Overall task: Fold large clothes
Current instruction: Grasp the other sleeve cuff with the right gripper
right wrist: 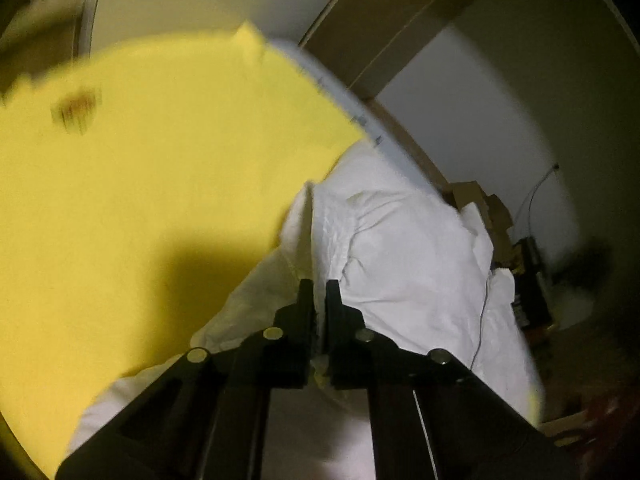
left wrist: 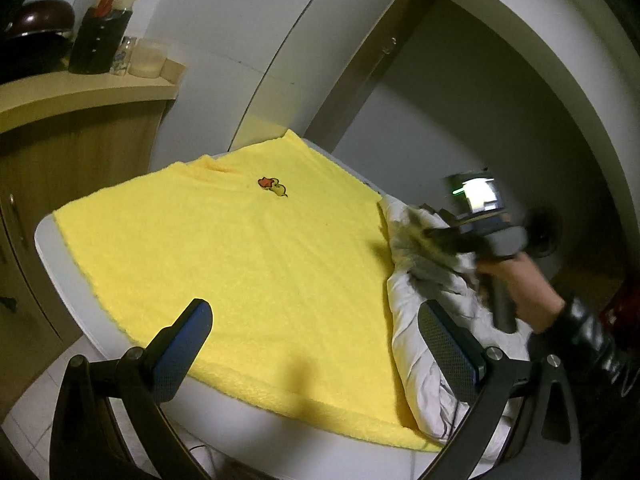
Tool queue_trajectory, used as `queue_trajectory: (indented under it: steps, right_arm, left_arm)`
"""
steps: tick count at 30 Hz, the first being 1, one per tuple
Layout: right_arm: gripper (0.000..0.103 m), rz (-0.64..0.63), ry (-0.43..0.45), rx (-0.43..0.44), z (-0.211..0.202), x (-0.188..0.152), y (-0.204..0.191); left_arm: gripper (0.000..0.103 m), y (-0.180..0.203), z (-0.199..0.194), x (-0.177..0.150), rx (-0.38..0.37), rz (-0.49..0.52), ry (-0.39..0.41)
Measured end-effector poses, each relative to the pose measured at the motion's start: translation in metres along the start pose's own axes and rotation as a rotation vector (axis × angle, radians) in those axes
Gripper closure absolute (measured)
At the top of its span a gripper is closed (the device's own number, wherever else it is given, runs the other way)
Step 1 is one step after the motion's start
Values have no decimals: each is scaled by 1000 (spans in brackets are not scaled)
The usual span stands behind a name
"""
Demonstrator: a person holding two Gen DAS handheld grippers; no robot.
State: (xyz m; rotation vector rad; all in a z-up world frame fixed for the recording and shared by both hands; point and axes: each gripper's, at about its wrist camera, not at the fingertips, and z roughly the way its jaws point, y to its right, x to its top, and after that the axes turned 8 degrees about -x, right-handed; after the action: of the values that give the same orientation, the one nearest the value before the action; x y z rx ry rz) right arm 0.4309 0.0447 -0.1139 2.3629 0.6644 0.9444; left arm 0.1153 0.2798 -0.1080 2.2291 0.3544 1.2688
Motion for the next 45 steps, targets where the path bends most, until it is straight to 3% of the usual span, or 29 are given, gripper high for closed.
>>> queue_trajectory:
  steps: [3,7,11,14,20,23,26,30,33,37,40,42,44,45]
  right_arm:
    - [98,179,53,88,-27,-2,55]
    - [98,458,57,209,-35,-27,155]
    - [98,710,8,224,-26,-88,250]
    - [98,836,-74,243,1,-145,294]
    - [98,999,-236,380,63,-229,313]
    - [98,1061,-246,485,86,-243,318]
    - [98,1071,-240,531,102,-247,316]
    - [98,1071,-323,578,127,-262,301]
    - [98,1084,-328,647,134,-264,288]
    - [98,1026,-316,610,128,-256,279]
    - [98,1035,-303,517,122,-265,297]
    - [98,1058,-304,519,124,-275,307]
    - [92,1060,-310,548,127,-280,309]
    - [84,1053,-316,555,128,-282,308]
  left_arm:
    - [0,4,8,1,-21,-13,-11]
    - [0,20,16,-1,-55,10,-32]
    - [0,40,23,-6,-83,40,-59]
    - [0,51,33,-8,-97,50,-89]
    - [0,82,48,-12,-145,65,-135]
    - [0,101,45,-14,-155,100,-134]
    - [0,111,41,-16,-157,123,-139]
    - [0,119,39,-18,-142,124,-151]
    - [0,124,41,-16,-135,130,-157]
    - [0,137,46,-15,-143,150,-178]
    - [0,155,49,-12,-158,192,-181]
    - [0,168,57,-9,-164,231,-194]
    - [0,181,68,-3,-173,253,-208]
    - [0,190,75,1,-187,260,-221]
